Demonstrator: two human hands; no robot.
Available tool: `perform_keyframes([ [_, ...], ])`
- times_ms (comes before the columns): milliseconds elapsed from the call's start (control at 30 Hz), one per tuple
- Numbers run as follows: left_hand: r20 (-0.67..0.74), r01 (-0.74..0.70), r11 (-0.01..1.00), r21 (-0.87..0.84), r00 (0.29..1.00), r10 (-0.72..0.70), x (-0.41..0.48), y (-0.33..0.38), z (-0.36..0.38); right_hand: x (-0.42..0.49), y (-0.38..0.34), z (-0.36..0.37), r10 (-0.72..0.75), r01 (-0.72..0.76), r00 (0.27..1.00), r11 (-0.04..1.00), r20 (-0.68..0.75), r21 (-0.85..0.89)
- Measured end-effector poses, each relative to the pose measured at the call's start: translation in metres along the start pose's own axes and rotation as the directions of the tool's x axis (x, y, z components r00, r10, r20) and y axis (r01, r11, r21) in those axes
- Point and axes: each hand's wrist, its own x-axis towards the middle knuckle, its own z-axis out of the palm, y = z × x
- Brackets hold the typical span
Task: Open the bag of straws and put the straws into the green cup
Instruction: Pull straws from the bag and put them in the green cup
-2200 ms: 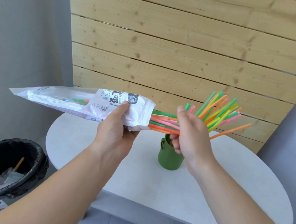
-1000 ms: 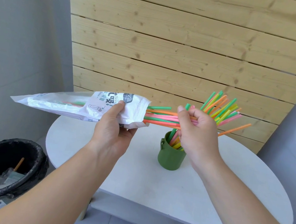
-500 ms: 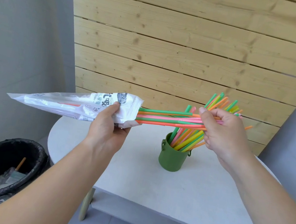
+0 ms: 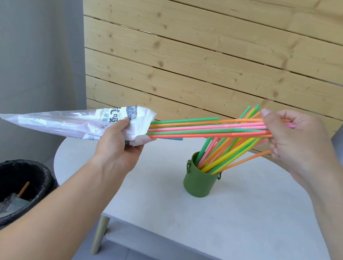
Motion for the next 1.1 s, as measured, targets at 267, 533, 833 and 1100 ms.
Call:
perform_keyframes([
  [267, -0.011, -0.007, 1.000, -0.009, 1.000, 0.007, -0.001, 0.002, 0.001, 0.006, -0.009, -0.029, -0.037, 0.033, 0.999, 0.991, -0.028, -0.129],
  [533, -0.005, 0.003, 1.000, -0.015, 1.000, -0.003, 0.000, 0.001, 0.002, 0.014, -0.019, -0.060, -0.081, 0.044, 0.993, 0.929, -0.086, -0.367],
  [833, -0.002, 0.007, 0.999, -0.043, 1.000, -0.007, -0.002, 0.002, 0.001, 0.012, -0.043, -0.060, -0.194, 0.148, 0.981, 0.795, -0.016, -0.588],
  [1100, 0.001, 0.028, 0.998, -0.052, 1.000, -0.028, -0.006, 0.002, 0.004, 0.003, -0.048, -0.061, -0.219, 0.253, 0.967, 0.766, 0.130, -0.591],
])
